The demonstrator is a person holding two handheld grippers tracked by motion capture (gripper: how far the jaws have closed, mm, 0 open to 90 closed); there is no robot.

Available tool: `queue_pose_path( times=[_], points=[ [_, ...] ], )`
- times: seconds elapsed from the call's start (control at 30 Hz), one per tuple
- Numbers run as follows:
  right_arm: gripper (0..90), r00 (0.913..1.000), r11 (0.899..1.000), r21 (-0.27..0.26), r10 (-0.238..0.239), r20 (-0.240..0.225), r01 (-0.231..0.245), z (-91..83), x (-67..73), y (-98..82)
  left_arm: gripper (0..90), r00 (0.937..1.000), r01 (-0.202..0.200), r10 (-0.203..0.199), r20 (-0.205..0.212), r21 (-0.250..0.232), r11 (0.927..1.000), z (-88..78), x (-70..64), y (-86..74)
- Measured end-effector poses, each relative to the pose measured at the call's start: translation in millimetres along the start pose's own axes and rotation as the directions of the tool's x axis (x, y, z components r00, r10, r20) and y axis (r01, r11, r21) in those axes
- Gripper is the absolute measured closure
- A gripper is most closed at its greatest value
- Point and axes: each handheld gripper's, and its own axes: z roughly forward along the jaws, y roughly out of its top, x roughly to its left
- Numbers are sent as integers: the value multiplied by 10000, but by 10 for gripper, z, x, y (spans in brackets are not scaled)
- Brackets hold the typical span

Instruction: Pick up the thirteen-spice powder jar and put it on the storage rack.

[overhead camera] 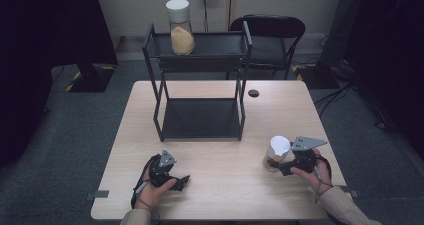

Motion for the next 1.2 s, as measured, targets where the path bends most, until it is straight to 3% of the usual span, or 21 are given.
queue_pose_path(
  times=[0.4,0.73,1.2],
  points=[
    [296,9978,9969,-764,-227,-625,179,38,-104,-59,0,10000,4,-4,-1,-1,10000,0,0,0],
    [304,9978,9972,-571,-500,-434,475,49,-29,16,0,10000,3,-3,1,-1,10000,0,0,0],
    [304,9983,9989,-470,-48,-581,21,210,-10,258,0,10000,2,-2,0,-1,10000,0,0,0]
  ],
)
